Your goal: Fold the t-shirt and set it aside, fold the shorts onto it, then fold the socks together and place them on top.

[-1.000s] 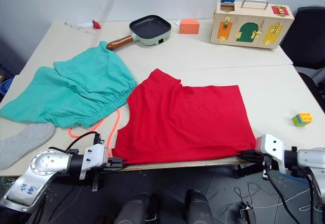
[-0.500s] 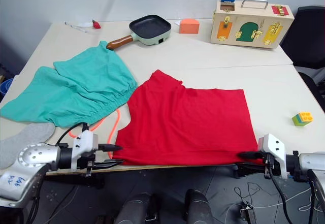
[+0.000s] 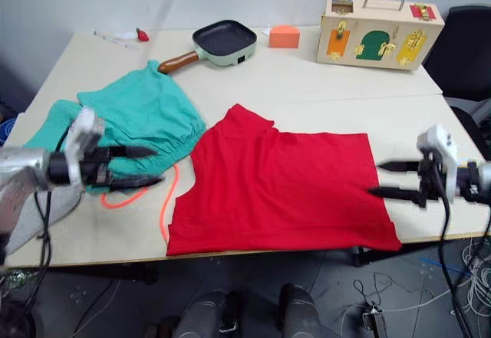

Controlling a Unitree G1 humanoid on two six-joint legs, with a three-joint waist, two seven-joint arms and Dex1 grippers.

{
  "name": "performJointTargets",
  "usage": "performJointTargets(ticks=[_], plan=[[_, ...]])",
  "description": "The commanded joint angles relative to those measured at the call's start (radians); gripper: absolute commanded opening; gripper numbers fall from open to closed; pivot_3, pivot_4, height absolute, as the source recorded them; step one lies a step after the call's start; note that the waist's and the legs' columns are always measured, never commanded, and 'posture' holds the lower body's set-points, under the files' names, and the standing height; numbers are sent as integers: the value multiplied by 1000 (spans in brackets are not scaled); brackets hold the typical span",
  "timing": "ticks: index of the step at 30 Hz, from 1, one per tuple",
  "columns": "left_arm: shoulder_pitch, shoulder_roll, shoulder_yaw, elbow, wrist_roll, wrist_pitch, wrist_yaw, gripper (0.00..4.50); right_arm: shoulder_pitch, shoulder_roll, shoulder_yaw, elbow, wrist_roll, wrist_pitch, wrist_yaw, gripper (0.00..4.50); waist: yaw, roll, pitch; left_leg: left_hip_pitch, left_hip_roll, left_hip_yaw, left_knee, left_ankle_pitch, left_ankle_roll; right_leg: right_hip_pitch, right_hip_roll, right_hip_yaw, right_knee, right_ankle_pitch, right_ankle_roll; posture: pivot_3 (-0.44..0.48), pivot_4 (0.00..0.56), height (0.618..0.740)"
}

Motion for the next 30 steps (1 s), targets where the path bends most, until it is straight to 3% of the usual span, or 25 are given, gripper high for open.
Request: performJointTargets(ticks=[1,4,10,16,24,29,30], plan=[[-111,-72,-49,137,80,25,79,4500,-116,33,36,225,-117,-114,-86,4461,2,0,0,0,0,1,0,3,3,0,0,1,4,0,0,0,150,740],[-188,-148,-106,228,125,70,104,4500,-236,89,80,404,-215,-197,-177,4461,0,0,0,-2,1,2,0,4,4,-2,3,1,5,0,0,0,150,740],[-240,-210,-125,297,179,113,152,4500,-363,148,68,577,-286,-236,-318,4461,-22,0,0,-4,3,6,-3,4,4,-7,7,3,5,-1,1,0,150,740],[-234,-228,-135,304,195,162,144,4500,-422,186,50,637,-319,-212,-409,4461,-31,0,0,-2,4,8,-1,6,3,-7,7,6,10,-1,1,0,150,740],[-279,-324,-1,438,162,127,206,4500,-467,268,-6,662,-307,-153,-446,4461,-26,0,0,-1,4,9,1,7,2,-8,7,9,14,-1,1,0,150,740],[-288,-341,14,482,178,97,213,4500,-469,294,-22,670,-330,-139,-526,4461,-25,0,0,-1,4,8,1,7,2,-8,7,9,14,-1,1,0,150,740],[-286,-343,13,483,180,94,214,4318,-469,296,-23,671,-335,-134,-533,4495,-25,0,0,-1,4,8,1,7,2,-8,7,9,15,-1,1,0,150,740]])
